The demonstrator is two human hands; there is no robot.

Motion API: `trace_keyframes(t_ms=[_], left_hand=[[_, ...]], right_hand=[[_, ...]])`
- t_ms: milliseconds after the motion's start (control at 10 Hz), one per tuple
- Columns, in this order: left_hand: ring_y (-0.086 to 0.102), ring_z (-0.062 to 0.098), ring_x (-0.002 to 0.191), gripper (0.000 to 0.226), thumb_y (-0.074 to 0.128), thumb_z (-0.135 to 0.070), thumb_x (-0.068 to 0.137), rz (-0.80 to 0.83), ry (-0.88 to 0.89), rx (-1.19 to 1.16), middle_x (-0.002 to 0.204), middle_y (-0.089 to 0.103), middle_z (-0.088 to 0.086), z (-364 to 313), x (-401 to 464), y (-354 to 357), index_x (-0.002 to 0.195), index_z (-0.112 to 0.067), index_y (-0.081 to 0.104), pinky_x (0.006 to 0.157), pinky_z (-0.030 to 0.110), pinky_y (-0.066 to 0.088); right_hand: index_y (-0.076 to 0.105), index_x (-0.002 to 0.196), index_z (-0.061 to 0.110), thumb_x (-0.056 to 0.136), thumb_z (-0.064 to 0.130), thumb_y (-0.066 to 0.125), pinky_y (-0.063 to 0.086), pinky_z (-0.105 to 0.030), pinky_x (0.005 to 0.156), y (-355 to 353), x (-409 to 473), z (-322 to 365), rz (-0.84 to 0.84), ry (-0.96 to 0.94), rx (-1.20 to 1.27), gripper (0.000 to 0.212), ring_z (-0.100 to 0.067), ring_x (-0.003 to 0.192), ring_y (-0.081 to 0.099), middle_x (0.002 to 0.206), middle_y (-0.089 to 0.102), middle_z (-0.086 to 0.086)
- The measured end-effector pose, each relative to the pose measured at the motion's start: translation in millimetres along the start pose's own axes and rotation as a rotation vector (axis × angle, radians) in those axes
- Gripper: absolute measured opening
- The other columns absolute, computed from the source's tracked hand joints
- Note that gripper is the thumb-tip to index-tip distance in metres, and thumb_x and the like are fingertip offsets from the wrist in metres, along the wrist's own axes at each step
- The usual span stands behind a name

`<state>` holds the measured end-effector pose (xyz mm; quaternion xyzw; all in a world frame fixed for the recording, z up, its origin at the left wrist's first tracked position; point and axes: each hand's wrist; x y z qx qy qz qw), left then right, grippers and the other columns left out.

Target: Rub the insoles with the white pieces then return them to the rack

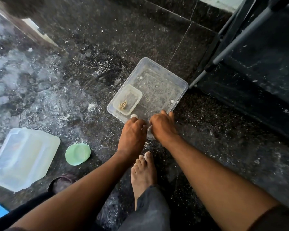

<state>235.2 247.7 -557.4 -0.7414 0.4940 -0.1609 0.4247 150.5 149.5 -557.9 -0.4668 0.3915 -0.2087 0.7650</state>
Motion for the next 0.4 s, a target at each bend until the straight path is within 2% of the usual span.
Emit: trace_keyframes(t_ms=[100,200,300,400], left_hand=[[0.061,0.029,0.086,0.009,0.068,-0.014,0.095,-0.008,0.013,0.001,0.094,0.064,0.011,-1.1,4.3,-3.0,0.099,-0.008,0.073,0.079,0.035,0.045],[0.063,0.03,0.088,0.011,0.065,-0.013,0.097,-0.003,0.029,0.006,0.095,0.067,0.012,-4.2,11.2,-10.3,0.101,-0.007,0.073,0.079,0.031,0.041],[0.062,0.03,0.093,0.015,0.061,-0.015,0.1,-0.032,0.066,0.026,0.1,0.068,0.012,-10.2,16.2,-17.9,0.108,-0.008,0.072,0.083,0.03,0.041],[0.058,0.032,0.107,0.024,0.058,-0.016,0.102,-0.021,0.106,0.08,0.114,0.068,0.016,-20.9,27.9,-28.8,0.119,-0.005,0.07,0.095,0.039,0.044]], right_hand=[[0.069,0.097,0.016,0.093,0.018,0.059,0.035,-0.039,0.095,-4.4,0.1,-4.1,-0.062,-0.029,0.083,0.012,-0.022,0.109,0.049,0.104,0.067,-0.002],[0.067,0.101,0.009,0.095,0.018,0.056,0.042,-0.031,0.084,-14.7,3.2,-9.0,-0.103,-0.04,0.19,0.016,-0.021,0.103,0.05,0.104,0.061,-0.007],[0.063,0.111,0.005,0.097,0.021,0.054,0.044,-0.031,0.088,-32.6,5.4,-14.3,-0.143,-0.062,0.221,0.023,-0.022,0.109,0.048,0.114,0.057,-0.01],[0.058,0.117,0.005,0.099,0.029,0.052,0.045,-0.032,0.091,-53.7,5.2,-17.8,-0.227,-0.094,0.153,0.03,-0.023,0.111,0.047,0.117,0.055,-0.012]])
Point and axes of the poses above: each hand's wrist, its own x-axis towards the middle knuckle, its own y-axis out of the palm, z = x × y
